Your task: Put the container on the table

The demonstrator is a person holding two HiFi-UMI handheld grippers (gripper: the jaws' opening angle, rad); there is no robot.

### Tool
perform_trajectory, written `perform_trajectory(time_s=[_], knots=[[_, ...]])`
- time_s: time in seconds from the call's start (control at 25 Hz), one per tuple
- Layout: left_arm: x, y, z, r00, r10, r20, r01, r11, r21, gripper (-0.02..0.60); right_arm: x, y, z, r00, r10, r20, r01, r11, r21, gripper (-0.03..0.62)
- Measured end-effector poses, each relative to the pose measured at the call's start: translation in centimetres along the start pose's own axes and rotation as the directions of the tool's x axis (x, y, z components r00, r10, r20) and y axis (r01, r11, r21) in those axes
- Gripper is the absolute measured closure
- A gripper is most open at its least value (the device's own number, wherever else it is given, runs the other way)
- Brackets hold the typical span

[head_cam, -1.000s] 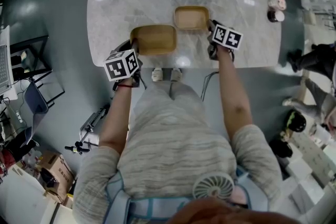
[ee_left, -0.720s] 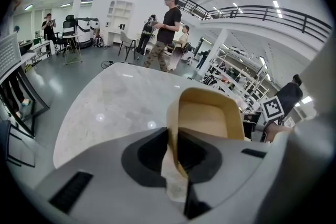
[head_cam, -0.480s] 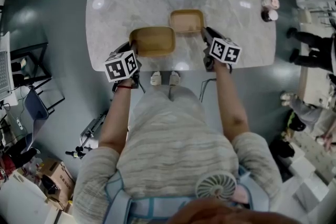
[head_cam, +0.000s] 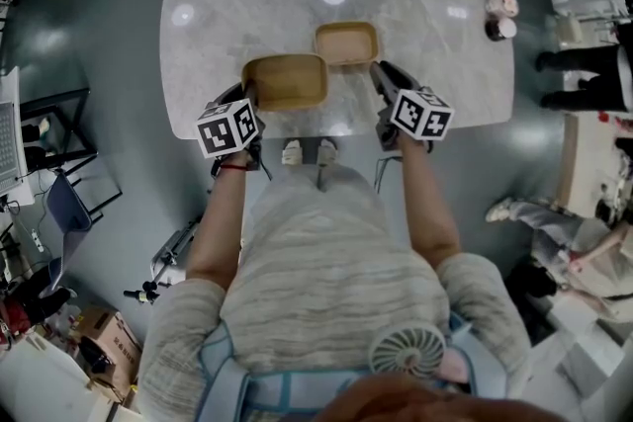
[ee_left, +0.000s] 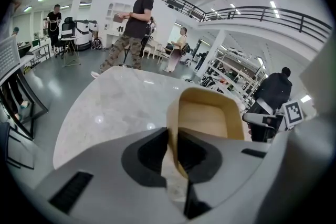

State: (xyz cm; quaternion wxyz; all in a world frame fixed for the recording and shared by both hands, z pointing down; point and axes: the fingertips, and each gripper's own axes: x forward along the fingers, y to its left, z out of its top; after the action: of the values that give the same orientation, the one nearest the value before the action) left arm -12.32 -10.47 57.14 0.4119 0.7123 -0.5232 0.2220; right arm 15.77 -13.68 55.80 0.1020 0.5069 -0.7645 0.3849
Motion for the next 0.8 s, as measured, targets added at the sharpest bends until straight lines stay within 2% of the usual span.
perform_trajectory(time_s=[0.32,0.64,0.8], knots=[[-0.4,-0.3,-0.1,1.000,-0.003,0.008,0.003,1.000,-0.006,0.549,-1.7,2.2,-0.9,0.998,0.058,0.022,-0.058,0.998,0.002,0.525],[-1.0,-0.5,0.2,1.000,0.005,0.015,-0.004,1.000,-0.004,0.549,-3.2,3.0,-2.0,0.999,0.036,0.002,-0.036,0.998,-0.044,0.525],[-1.0,-0.6,0.2,1.000,0.000,0.014,0.000,1.000,-0.001,0.549,-3.5,3.9,-2.1,0.997,0.073,0.007,-0.073,0.996,-0.043,0.525]])
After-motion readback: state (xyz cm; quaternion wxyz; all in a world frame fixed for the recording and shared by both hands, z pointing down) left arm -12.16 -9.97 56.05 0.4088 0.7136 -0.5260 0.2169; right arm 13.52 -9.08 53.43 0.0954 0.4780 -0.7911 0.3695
